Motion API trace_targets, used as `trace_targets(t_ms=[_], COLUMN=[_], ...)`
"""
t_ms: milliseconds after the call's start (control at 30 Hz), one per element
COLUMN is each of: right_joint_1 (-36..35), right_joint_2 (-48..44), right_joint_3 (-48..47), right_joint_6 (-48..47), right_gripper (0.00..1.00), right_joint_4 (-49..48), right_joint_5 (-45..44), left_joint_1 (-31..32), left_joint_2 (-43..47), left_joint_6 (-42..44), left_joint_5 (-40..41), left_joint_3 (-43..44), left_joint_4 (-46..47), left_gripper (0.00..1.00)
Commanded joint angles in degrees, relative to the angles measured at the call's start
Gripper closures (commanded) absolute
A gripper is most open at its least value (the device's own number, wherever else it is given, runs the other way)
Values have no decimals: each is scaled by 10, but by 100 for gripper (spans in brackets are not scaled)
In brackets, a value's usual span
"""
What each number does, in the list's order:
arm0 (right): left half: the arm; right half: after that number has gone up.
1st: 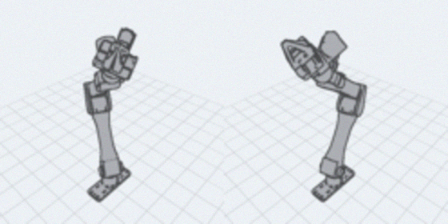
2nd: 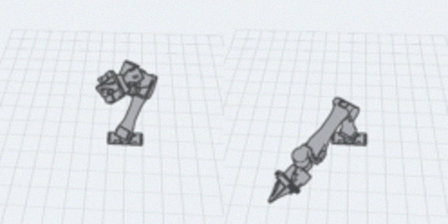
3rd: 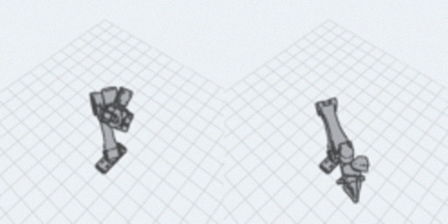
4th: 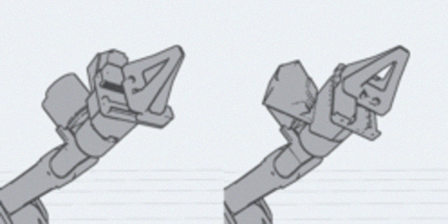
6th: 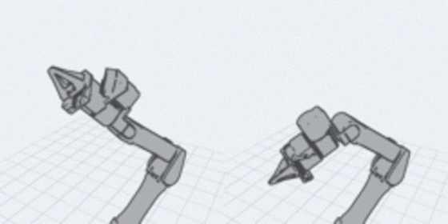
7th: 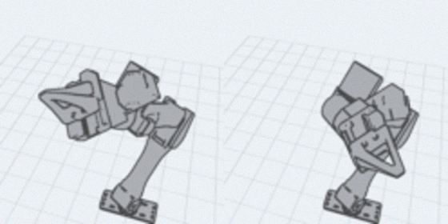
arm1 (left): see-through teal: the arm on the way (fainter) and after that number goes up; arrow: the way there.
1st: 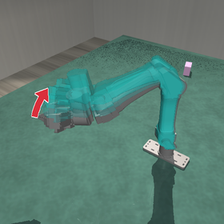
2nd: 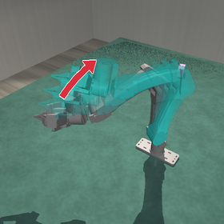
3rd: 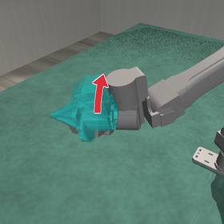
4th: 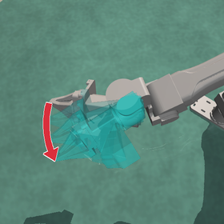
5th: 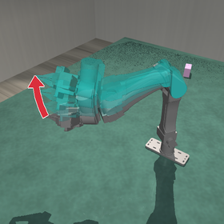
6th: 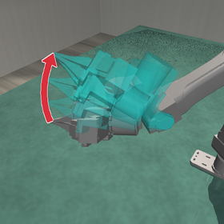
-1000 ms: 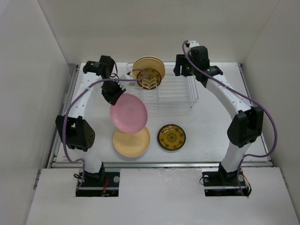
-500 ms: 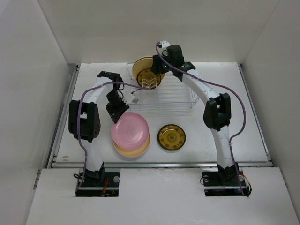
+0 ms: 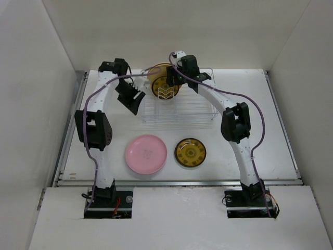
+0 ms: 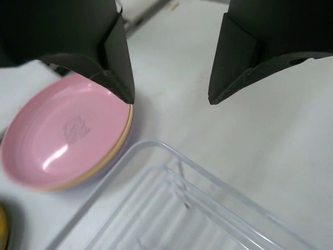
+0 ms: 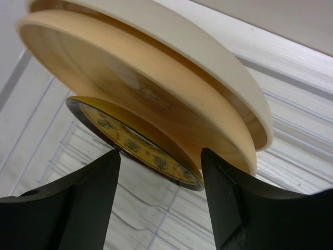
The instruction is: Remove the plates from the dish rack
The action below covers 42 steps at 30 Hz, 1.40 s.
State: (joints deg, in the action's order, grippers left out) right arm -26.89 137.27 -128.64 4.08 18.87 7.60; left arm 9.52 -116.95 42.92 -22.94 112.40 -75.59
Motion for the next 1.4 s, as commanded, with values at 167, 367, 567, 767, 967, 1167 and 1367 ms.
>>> trace_targets(t_ms=[167, 367, 567, 767, 967, 1167, 1367], right_joint_1=[-7, -7, -7, -7, -24, -45, -65], right_joint_2=[22, 8, -28, -57, -117, -150, -219], right_joint_3=[-18, 8, 44, 49, 59, 109, 150], right_joint_6=[-12, -24, -58, -70, -84, -137, -113], right_gripper=[43, 65, 99, 100, 100, 100, 100], right_joint_4=[-41, -35, -35, -30, -30, -30, -24], right_joint_5=[-53, -22, -22, -22, -77, -142, -123], left_joint_1=[-13, -13, -13, -13, -38, -49, -49], left_joint_2=[-49, -129, -166, -166, -144, -101, -84], left_joint_6=[-256, -347, -386, -433, -517, -600, -573], left_joint_5=[-40, 40, -58, -63, -64, -76, -76], left_joint_3=[112, 140, 163, 142, 113, 58, 48], left_joint_4=[88, 176, 191, 203, 258, 310, 336], left_gripper=[36, 42, 71, 100, 100, 100, 100])
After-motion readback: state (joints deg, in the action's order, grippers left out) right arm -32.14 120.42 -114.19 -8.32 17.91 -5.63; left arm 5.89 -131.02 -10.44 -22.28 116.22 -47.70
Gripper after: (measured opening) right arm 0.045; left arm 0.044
